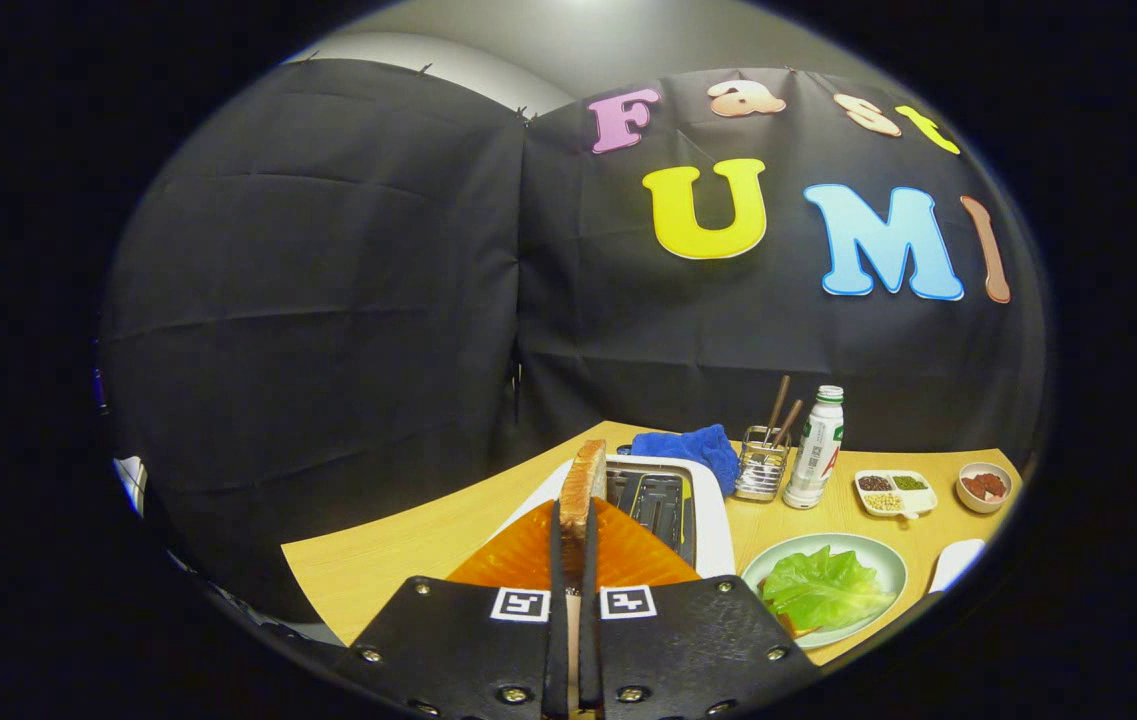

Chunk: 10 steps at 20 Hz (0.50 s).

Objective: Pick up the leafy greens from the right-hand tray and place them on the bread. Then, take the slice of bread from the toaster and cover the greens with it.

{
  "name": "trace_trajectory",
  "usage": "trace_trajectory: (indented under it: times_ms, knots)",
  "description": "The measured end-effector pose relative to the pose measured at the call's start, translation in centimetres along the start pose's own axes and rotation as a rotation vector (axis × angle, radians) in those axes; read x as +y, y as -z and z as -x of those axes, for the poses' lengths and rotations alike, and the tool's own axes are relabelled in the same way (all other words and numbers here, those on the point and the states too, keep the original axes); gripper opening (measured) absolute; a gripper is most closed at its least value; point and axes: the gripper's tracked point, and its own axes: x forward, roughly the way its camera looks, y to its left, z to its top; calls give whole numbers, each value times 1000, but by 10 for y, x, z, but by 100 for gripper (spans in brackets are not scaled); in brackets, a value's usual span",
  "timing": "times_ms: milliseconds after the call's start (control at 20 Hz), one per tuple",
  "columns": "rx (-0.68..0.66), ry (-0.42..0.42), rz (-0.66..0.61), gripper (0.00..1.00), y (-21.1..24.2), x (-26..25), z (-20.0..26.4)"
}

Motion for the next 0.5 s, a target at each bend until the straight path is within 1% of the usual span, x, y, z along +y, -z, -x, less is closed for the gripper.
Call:
trace_trajectory:
  times_ms: [300, 500]
  knots:
    - [-29, -27, -1, 4, -13, 1, 8]
    - [-36, -38, -26, 4, -21, -2, 12]
